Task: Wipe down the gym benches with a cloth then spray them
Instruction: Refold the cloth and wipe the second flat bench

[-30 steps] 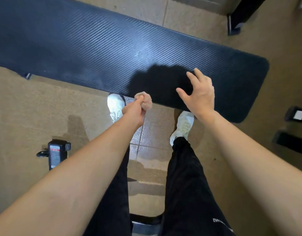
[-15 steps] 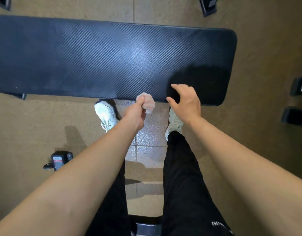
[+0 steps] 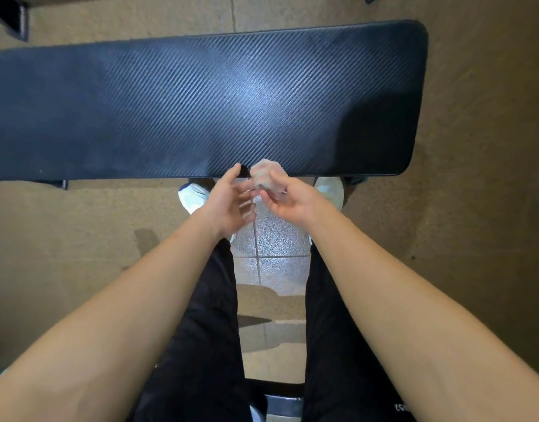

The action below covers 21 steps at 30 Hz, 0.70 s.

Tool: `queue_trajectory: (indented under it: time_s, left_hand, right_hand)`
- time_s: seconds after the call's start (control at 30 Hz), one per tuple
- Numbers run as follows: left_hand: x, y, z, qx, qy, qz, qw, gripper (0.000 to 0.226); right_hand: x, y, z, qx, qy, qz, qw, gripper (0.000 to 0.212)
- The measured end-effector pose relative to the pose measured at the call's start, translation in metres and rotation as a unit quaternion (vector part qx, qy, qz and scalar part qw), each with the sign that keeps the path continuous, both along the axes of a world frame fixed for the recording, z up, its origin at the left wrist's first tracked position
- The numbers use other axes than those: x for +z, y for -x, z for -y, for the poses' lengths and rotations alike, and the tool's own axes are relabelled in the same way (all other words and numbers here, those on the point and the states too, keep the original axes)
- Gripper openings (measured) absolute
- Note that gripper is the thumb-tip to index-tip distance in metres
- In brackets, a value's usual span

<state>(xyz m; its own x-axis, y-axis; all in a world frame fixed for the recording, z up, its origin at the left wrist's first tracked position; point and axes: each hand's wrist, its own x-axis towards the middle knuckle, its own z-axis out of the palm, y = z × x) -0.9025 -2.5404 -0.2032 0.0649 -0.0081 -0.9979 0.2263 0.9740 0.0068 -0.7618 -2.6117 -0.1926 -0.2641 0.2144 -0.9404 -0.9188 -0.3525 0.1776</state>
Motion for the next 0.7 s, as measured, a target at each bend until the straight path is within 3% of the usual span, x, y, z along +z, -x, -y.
queue_trajectory:
  time_s: [0.1, 0.17, 0.33, 0.47, 0.6, 0.7]
  left_hand:
    - [0.011, 0.002, -0.008, -0.026, -0.03, -0.02, 0.999, 0.051]
    - [0.019, -0.002, -0.011, -0.065, -0.099, -0.057, 0.991, 0.042]
    - [0.019, -0.014, -0.007, -0.151, -0.301, -0.123, 0.934, 0.016]
    - [0.015, -0.033, -0.002, -0.199, -0.314, -0.127, 0.92, 0.028]
    - [0.013, -0.041, 0.015, -0.264, -0.342, -0.099, 0.896, 0.025]
    - [0.018, -0.049, 0.028, -0.322, -0.301, -0.119, 0.89, 0.062]
  right_hand:
    - [-0.002, 0.004, -0.001, -0.036, 0.018, -0.01, 0.999, 0.009]
    - [-0.003, 0.004, 0.004, -0.067, 0.036, -0.017, 0.997, 0.009]
    - [-0.005, -0.009, 0.022, -0.165, 0.075, -0.05, 0.982, 0.019]
    - [-0.004, -0.029, 0.034, -0.226, 0.104, -0.034, 0.968, 0.023]
    - [-0.005, -0.055, 0.053, -0.26, 0.121, -0.011, 0.958, 0.023]
    - [-0.009, -0.076, 0.07, -0.279, 0.132, -0.002, 0.951, 0.024]
